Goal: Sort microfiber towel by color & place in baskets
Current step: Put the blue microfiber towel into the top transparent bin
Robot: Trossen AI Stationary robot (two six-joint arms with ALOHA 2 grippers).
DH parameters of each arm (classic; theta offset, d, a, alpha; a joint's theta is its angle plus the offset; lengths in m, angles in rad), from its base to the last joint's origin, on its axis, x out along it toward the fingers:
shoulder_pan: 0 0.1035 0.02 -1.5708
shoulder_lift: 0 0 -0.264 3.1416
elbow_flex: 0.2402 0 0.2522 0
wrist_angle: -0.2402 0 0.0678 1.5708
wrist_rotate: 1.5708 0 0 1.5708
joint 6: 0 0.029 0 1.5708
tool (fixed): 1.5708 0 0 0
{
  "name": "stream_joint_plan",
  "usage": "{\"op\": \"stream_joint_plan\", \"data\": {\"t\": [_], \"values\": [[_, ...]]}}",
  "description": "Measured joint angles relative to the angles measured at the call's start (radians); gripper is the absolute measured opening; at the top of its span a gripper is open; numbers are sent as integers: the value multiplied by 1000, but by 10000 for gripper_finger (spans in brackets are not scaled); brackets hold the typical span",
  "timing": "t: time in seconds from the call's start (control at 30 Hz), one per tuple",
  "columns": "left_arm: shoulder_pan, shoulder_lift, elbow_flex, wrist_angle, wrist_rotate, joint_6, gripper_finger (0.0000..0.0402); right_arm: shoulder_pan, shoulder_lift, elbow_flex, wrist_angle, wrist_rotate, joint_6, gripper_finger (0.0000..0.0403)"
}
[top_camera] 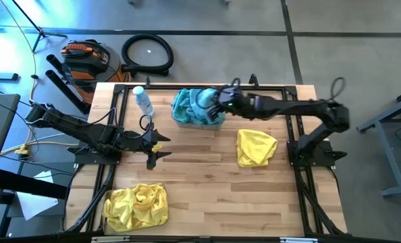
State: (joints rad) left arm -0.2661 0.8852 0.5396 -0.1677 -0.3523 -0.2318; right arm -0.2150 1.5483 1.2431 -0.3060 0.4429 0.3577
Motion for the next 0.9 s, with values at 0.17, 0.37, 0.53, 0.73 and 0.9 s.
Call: {"op": "stream_joint_plan", "data": {"t": [0.17,0.37,0.53,0.73,0.9], "values": [[0,0,0,0,0,0,259,-27,132,30,-5,-60,38,0],[0,0,0,0,-1,0,259,-74,252,52,-2,-160,91,0],[0,0,0,0,-1,0,259,-86,340,54,-3,-190,91,0],[0,0,0,0,-1,0,259,-90,409,58,5,-209,89,1],[0,0,0,0,-2,0,259,-91,407,57,4,-211,88,15]]}}
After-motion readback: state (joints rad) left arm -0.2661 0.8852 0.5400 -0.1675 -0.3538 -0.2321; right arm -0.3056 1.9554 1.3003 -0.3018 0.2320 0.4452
